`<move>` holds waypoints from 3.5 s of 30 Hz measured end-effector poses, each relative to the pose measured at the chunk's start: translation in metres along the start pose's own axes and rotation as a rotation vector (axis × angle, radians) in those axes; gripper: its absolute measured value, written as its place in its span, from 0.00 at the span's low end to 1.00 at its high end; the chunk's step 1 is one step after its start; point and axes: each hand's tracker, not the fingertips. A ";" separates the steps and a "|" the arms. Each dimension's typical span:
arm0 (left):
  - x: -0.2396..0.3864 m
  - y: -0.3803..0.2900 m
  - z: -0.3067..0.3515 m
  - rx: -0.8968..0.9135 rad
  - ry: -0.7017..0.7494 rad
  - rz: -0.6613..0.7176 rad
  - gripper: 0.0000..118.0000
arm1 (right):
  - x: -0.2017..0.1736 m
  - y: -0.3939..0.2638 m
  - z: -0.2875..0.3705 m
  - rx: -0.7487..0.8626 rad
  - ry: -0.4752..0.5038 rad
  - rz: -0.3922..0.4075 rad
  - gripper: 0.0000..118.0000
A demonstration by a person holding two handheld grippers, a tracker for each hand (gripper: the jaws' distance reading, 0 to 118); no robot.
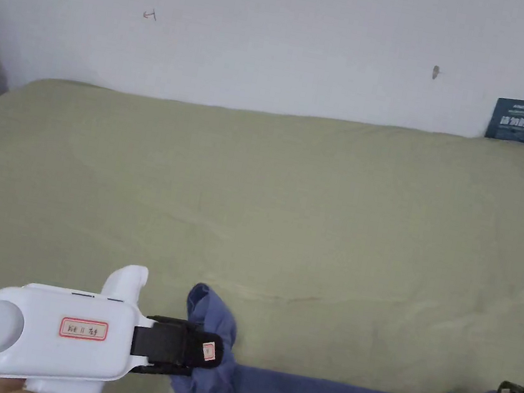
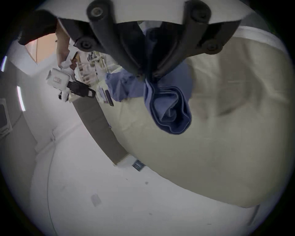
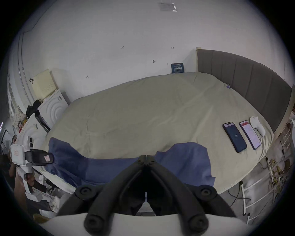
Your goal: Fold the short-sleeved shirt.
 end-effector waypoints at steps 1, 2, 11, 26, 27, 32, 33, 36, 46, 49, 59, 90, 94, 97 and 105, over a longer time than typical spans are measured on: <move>0.008 -0.001 -0.014 -0.030 -0.011 0.002 0.04 | 0.004 0.001 -0.001 0.003 0.002 -0.006 0.00; 0.014 -0.002 -0.028 -0.046 -0.036 -0.013 0.04 | 0.006 0.000 0.001 0.006 0.002 -0.008 0.00; 0.015 -0.025 -0.102 -0.113 -0.298 0.152 0.87 | 0.023 -0.004 0.000 -0.009 -0.014 0.000 0.00; -0.005 -0.078 -0.159 -0.121 -0.104 0.272 0.00 | 0.021 -0.004 0.012 0.032 0.013 -0.004 0.00; -0.002 -0.083 -0.167 -0.145 -0.130 0.278 0.00 | 0.020 -0.004 0.013 0.036 0.020 -0.002 0.00; 0.019 -0.112 -0.198 -0.163 -0.080 0.247 0.00 | 0.014 -0.006 0.017 0.038 0.037 0.013 0.00; 0.021 -0.116 -0.199 -0.142 -0.096 0.249 0.00 | 0.012 -0.006 0.017 0.034 0.041 0.016 0.00; 0.018 -0.117 -0.203 -0.134 -0.114 0.308 0.00 | 0.008 -0.008 0.012 0.028 0.043 0.023 0.00; -0.043 -0.059 -0.070 0.048 -0.208 0.316 0.63 | 0.000 -0.003 -0.002 -0.004 0.065 0.035 0.00; -0.079 -0.055 -0.055 0.061 -0.190 0.410 1.00 | -0.002 -0.001 -0.002 0.001 0.080 0.033 0.00; -0.089 -0.071 -0.118 -0.108 -0.271 0.486 1.00 | 0.006 0.004 0.001 0.007 0.079 0.001 0.00; -0.024 0.000 0.023 0.047 0.205 0.212 0.08 | -0.012 0.001 -0.016 -0.057 0.114 0.066 0.00; 0.020 0.009 -0.029 -0.016 0.057 0.173 0.08 | -0.003 0.000 -0.010 -0.050 0.103 0.054 0.00; 0.033 0.012 -0.075 -0.086 -0.053 0.194 0.08 | 0.008 0.001 -0.006 -0.042 0.085 0.034 0.00; 0.039 -0.012 -0.146 -0.089 -0.388 0.391 0.66 | 0.029 -0.006 -0.006 -0.066 0.059 0.010 0.01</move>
